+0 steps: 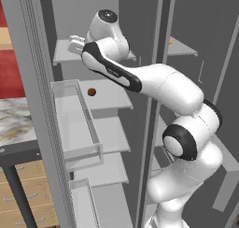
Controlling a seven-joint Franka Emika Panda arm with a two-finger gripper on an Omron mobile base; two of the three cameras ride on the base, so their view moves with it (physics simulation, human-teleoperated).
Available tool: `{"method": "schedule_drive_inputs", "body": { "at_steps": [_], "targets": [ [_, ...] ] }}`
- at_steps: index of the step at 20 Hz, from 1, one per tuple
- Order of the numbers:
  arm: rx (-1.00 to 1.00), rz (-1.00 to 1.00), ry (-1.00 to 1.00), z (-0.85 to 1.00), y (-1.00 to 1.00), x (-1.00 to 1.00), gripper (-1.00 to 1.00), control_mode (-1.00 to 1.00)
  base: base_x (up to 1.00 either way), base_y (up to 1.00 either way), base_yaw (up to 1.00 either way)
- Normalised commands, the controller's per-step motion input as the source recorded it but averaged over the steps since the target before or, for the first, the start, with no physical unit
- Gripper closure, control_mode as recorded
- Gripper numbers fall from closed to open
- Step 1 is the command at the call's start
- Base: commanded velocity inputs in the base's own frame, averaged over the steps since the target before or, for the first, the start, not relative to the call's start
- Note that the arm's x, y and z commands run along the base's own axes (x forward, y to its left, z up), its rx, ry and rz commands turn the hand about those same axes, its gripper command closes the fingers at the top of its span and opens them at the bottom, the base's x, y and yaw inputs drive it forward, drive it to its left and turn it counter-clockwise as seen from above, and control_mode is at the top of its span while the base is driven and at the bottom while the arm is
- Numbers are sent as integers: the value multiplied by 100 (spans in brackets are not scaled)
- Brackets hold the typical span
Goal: There's a chicken drumstick in the fridge that needs to be moved to the freezer for freezing. Pick up the chicken drumstick from the fridge, place it on any shelf in the freezer, and close the fridge and freezer doors when done.
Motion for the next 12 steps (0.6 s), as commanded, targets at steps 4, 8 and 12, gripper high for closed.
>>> {"method": "schedule_drive_inputs", "body": {
  "at_steps": [4,8,12],
  "targets": [
    [2,0,-1,32,-24,-100,100,-100,0,0,0],
    [3,0,0,33,-72,-100,100,-100,0,0,0],
    [3,0,5,26,-100,-100,100,-100,0,0,0]
  ]
}}
